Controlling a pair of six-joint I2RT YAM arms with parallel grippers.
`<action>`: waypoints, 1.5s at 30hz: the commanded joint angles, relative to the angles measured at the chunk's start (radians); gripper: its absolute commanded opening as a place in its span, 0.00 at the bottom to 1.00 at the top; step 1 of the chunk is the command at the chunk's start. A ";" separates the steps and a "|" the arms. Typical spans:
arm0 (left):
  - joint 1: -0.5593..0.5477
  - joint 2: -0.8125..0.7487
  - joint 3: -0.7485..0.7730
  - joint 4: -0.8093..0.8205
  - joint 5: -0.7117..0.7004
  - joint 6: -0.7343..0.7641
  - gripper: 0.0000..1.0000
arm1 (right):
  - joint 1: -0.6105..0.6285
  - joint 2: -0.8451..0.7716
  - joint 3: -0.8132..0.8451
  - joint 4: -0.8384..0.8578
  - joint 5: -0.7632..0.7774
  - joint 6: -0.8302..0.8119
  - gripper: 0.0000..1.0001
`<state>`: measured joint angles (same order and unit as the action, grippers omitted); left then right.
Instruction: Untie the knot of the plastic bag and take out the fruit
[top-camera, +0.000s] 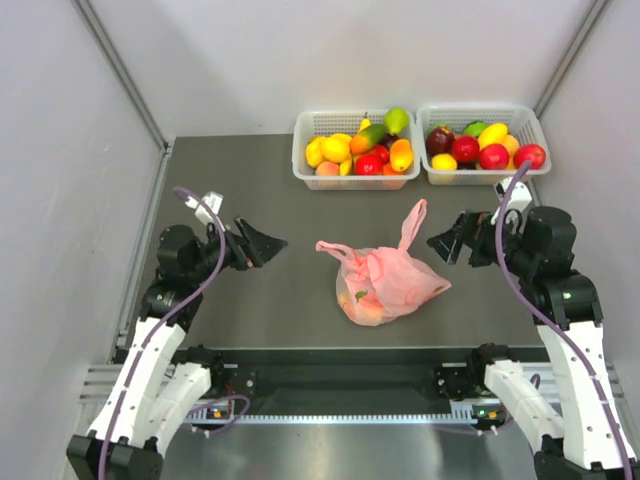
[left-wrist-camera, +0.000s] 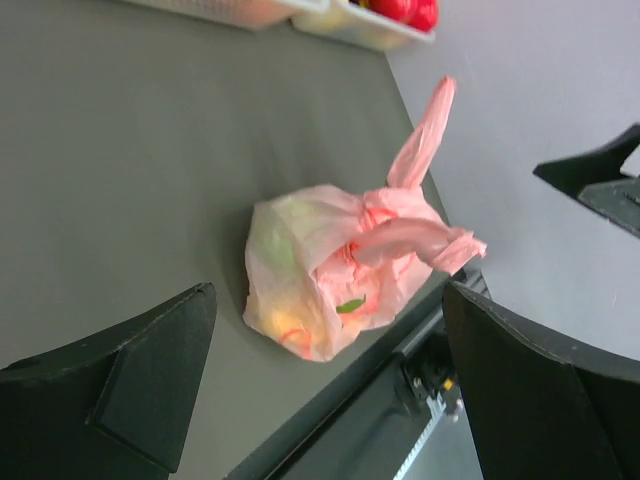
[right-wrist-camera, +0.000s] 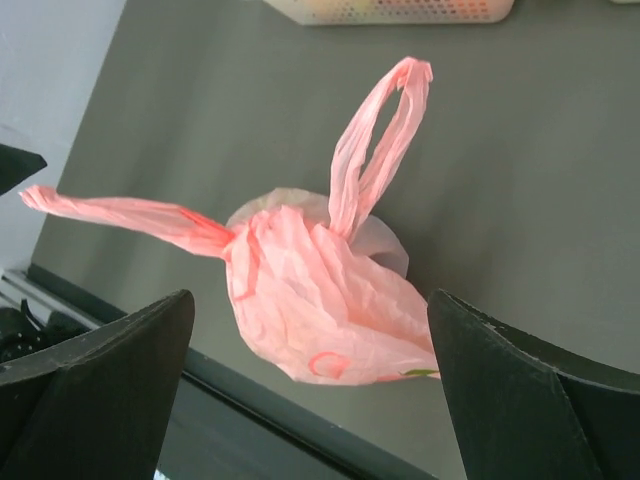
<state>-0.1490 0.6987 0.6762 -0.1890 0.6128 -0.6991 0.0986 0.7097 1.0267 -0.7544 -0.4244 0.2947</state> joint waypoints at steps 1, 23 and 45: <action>-0.102 0.034 -0.004 0.034 -0.027 0.044 0.99 | 0.038 0.016 0.024 -0.057 -0.031 -0.063 1.00; -0.463 0.231 -0.001 0.072 -0.398 0.064 0.99 | 0.713 0.488 -0.046 0.202 0.779 0.037 0.98; -0.593 0.690 0.209 0.279 -0.354 0.246 0.99 | 0.713 0.330 -0.218 0.239 0.650 -0.005 0.00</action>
<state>-0.7097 1.3830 0.8364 -0.0315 0.1646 -0.5472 0.7982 1.0447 0.8043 -0.5610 0.2264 0.2966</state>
